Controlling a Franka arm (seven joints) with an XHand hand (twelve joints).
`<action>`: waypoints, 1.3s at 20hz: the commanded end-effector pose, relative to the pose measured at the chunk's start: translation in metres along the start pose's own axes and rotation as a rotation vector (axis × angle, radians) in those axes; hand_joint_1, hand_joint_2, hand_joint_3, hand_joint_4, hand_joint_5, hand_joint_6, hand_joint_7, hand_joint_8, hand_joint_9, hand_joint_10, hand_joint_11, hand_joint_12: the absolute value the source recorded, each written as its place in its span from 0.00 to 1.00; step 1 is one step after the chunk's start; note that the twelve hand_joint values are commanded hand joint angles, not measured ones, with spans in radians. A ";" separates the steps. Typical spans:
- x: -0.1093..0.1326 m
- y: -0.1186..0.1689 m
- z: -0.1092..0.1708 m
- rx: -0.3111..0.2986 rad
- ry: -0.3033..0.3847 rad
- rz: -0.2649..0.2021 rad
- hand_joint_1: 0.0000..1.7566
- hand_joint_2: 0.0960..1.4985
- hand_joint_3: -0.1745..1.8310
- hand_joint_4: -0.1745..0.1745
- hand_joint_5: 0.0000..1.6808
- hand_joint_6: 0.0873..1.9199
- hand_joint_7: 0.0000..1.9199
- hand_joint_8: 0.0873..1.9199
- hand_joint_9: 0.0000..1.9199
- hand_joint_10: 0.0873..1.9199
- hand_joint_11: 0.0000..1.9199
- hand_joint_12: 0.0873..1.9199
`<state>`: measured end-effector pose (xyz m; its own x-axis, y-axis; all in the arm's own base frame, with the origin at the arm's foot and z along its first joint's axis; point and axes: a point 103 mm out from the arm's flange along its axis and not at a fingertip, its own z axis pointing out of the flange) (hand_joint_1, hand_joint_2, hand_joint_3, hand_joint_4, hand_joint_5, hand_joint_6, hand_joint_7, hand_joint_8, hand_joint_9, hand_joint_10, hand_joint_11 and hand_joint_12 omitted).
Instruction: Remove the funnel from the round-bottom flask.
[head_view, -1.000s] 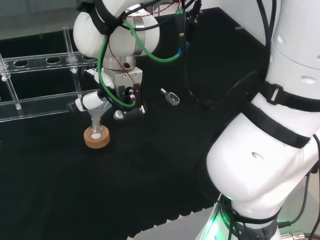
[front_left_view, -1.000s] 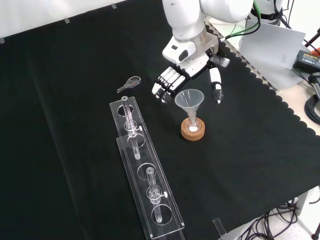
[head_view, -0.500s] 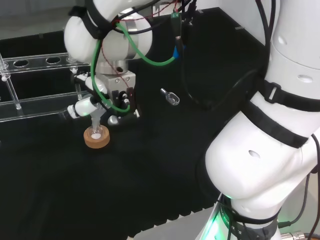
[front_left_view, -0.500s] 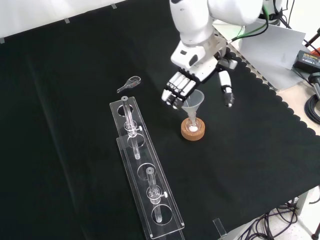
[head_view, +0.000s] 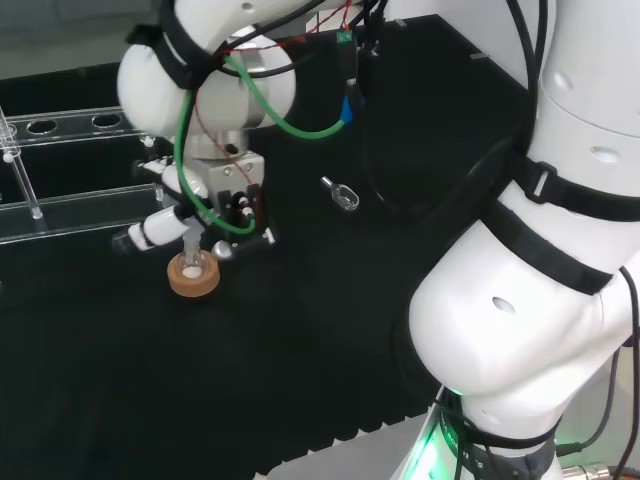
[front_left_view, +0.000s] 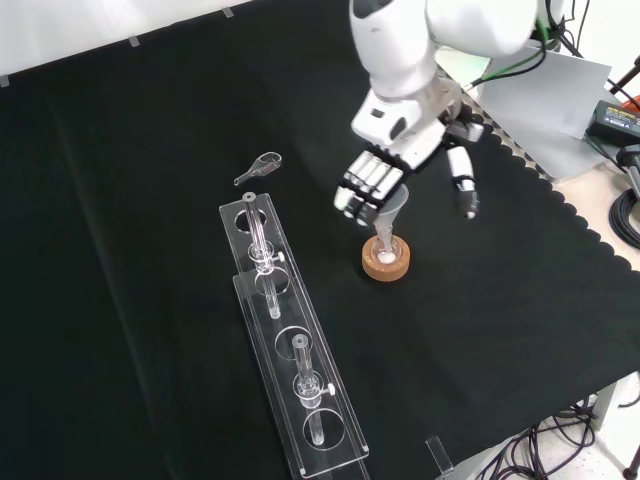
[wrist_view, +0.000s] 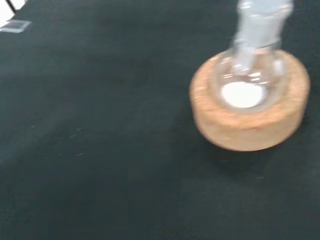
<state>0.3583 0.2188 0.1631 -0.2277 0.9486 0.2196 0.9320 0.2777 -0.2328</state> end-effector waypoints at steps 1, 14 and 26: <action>-0.045 0.008 -0.010 -0.024 0.021 0.098 0.20 0.41 0.10 0.49 0.00 0.00 0.01 0.00 0.00 0.00 0.00 0.21; -0.041 0.006 -0.018 -0.034 0.029 0.092 0.20 0.41 0.10 0.49 0.00 0.00 0.02 0.00 0.00 0.00 0.00 0.21; -0.048 0.007 -0.014 -0.025 0.024 0.105 0.20 0.41 0.10 0.49 0.00 0.00 0.02 0.00 0.00 0.00 0.00 0.22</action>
<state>0.3388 0.2467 0.1644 -0.3095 0.9254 0.2187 0.9051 0.3572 -0.2305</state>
